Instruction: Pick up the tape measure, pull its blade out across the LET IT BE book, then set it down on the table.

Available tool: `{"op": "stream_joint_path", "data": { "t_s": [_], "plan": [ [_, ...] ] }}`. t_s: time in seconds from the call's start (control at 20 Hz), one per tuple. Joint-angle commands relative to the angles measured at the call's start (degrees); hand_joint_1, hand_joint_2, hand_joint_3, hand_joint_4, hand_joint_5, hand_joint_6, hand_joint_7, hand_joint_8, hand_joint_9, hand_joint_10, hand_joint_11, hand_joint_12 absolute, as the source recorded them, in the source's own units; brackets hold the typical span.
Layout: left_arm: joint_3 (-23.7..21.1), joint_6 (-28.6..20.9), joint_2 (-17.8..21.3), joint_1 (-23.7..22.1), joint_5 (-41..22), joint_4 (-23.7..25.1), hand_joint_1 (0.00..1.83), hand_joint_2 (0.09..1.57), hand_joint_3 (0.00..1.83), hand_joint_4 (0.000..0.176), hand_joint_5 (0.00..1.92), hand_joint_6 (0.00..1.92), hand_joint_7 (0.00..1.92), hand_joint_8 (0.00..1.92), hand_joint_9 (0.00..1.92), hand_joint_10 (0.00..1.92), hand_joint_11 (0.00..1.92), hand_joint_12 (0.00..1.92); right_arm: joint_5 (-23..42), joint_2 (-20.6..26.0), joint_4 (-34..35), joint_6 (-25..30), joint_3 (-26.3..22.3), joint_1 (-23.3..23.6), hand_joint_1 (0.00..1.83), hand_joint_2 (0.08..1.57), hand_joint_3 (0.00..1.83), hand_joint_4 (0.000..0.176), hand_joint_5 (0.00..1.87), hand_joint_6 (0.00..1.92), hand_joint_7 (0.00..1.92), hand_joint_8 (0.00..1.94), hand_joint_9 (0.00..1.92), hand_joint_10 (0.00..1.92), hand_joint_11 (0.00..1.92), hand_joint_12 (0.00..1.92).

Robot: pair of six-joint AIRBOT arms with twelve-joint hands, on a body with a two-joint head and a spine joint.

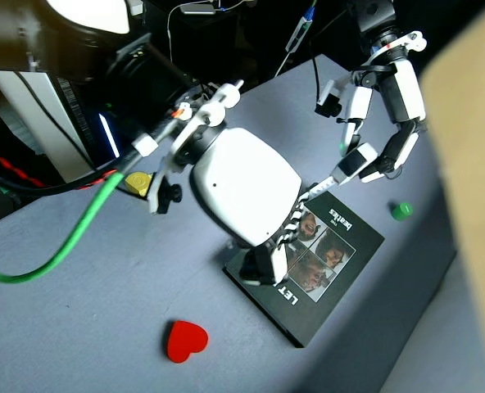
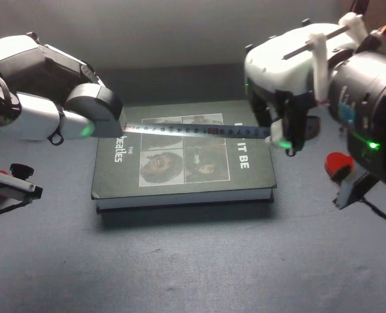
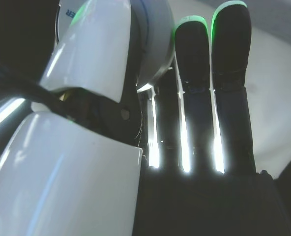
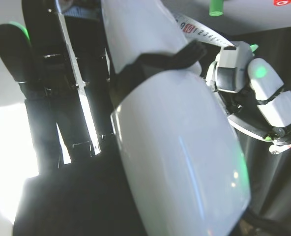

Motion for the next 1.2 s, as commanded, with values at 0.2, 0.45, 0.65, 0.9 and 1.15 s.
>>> {"op": "stream_joint_path", "data": {
  "t_s": [0.2, 0.45, 0.65, 0.9, 1.15],
  "plan": [
    [0.5, -0.3, 0.4, -0.5, -6.7, 0.3, 1.38, 1.12, 0.00, 0.000, 0.92, 0.84, 0.98, 1.03, 0.89, 1.33, 0.89, 1.20, -1.3, 2.6, -3.5, -1.9, 0.0, 1.0, 1.24, 1.07, 0.00, 0.000, 0.99, 0.93, 1.19, 0.67, 1.21, 0.06, 0.76, 1.17],
    [0.6, -0.4, 0.4, -0.6, -6.9, 0.3, 1.38, 1.12, 0.00, 0.000, 0.92, 0.86, 0.98, 1.01, 0.90, 1.31, 0.89, 1.21, 0.1, 5.0, -3.5, -2.5, 0.0, 1.5, 1.23, 1.08, 0.00, 0.002, 0.98, 0.96, 1.15, 0.73, 1.19, 0.05, 0.74, 1.16],
    [0.6, -0.4, 0.4, -0.5, -7.0, 0.3, 1.38, 1.12, 0.00, 0.000, 0.93, 0.85, 0.98, 1.01, 0.91, 1.30, 0.90, 1.18, 1.5, 7.4, -3.4, -2.9, 0.0, 1.6, 1.24, 1.08, 0.00, 0.000, 0.97, 0.97, 1.16, 0.73, 1.19, 0.05, 0.75, 1.17],
    [0.5, -0.6, 0.4, -0.5, -7.0, 0.3, 1.38, 1.12, 0.00, 0.000, 0.94, 0.83, 0.98, 1.03, 0.89, 1.32, 0.89, 1.21, 3.2, 10.1, -3.4, -3.7, 0.1, 2.3, 1.24, 1.08, 0.00, 0.000, 0.97, 0.97, 1.16, 0.73, 1.19, 0.05, 0.74, 1.16],
    [0.5, -0.6, 0.4, -0.4, -7.0, 0.3, 1.38, 1.12, 0.00, 0.000, 0.96, 0.80, 0.96, 1.06, 0.88, 1.33, 0.88, 1.21, 5.0, 12.6, -3.4, -4.7, 0.1, 3.3, 1.24, 1.08, 0.00, 0.000, 0.97, 0.96, 1.15, 0.74, 1.20, 0.06, 0.75, 1.17]
  ]
}}
